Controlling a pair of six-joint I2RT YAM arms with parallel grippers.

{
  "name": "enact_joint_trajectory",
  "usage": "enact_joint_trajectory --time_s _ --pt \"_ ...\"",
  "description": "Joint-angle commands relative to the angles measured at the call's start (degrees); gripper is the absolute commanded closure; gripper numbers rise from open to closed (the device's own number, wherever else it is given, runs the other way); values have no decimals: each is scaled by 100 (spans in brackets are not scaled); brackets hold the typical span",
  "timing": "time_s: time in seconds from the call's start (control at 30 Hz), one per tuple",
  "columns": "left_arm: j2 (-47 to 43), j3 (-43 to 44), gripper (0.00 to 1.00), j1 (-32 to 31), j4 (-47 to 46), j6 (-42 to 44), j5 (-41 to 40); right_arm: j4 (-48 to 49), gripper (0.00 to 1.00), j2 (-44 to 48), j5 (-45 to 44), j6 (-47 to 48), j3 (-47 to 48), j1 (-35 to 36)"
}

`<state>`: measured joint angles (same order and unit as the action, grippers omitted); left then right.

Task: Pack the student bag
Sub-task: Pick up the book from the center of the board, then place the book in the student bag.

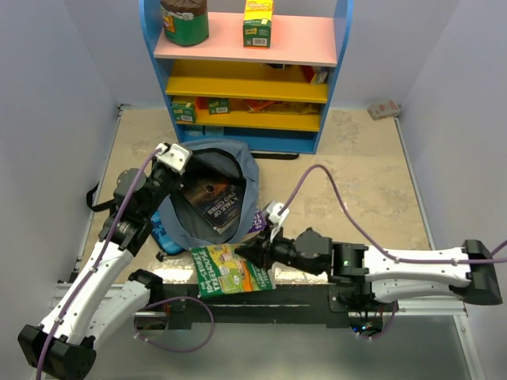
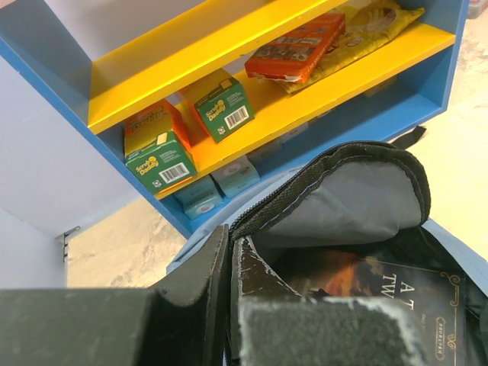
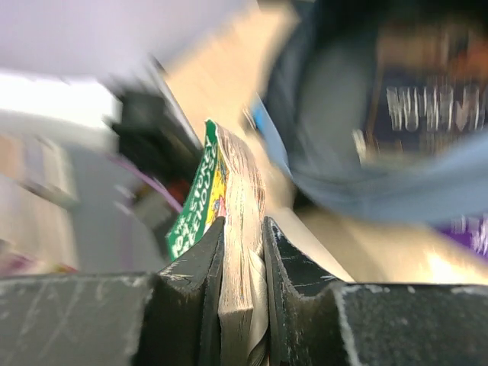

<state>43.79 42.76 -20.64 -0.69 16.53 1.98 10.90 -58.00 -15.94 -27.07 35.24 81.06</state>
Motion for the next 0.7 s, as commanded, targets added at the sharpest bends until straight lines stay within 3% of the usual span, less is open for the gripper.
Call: enact_joint_trajectory --time_s 0.0,0.23,0.53,0.67 --pt "-64 320 95 34 -458 -159 189 -412 100 570 83 280 1159 -37" --pt "-116 399 96 34 -327 -274 285 -431 100 264 -1226 1018 2319 -274" --pt "-81 681 96 34 -142 -414 426 -202 100 -1230 -1982 906 2399 -863" --pt "-81 707 96 34 -116 -449 496 -641 100 -1950 -2351 458 2689 -978"
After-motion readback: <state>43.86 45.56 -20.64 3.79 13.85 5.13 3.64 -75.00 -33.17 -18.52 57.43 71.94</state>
